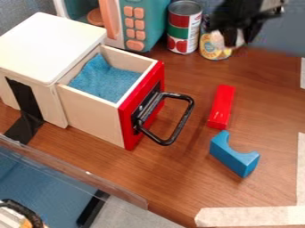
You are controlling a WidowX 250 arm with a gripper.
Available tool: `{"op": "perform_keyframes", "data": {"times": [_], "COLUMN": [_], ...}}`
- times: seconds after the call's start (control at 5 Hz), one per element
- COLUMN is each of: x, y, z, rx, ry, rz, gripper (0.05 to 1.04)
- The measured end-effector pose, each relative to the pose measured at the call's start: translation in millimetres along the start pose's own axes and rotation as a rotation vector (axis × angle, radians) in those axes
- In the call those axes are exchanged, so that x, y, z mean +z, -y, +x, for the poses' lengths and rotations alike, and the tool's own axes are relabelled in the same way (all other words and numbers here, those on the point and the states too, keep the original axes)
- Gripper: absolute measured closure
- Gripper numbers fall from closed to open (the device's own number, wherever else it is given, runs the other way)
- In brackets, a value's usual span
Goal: Take the white thing and put it in the drawer.
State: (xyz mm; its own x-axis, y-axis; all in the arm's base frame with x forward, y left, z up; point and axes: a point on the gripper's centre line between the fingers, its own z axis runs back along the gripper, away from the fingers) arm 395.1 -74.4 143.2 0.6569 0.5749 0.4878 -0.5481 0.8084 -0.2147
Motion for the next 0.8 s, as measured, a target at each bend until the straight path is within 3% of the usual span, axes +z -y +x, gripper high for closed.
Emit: {"op": "perform_keyframes", "data": {"times": [0.2, 0.6, 0.8], "x": [34, 60, 62], "y": [-28, -91, -115], "z": [-5, -9, -14], "rx": [0.056, 0.154, 0.180], "ry": [0.029, 0.060, 0.052], "rz": [0.014, 0.119, 0.158], "gripper": [0.719, 0.719, 0.719]}}
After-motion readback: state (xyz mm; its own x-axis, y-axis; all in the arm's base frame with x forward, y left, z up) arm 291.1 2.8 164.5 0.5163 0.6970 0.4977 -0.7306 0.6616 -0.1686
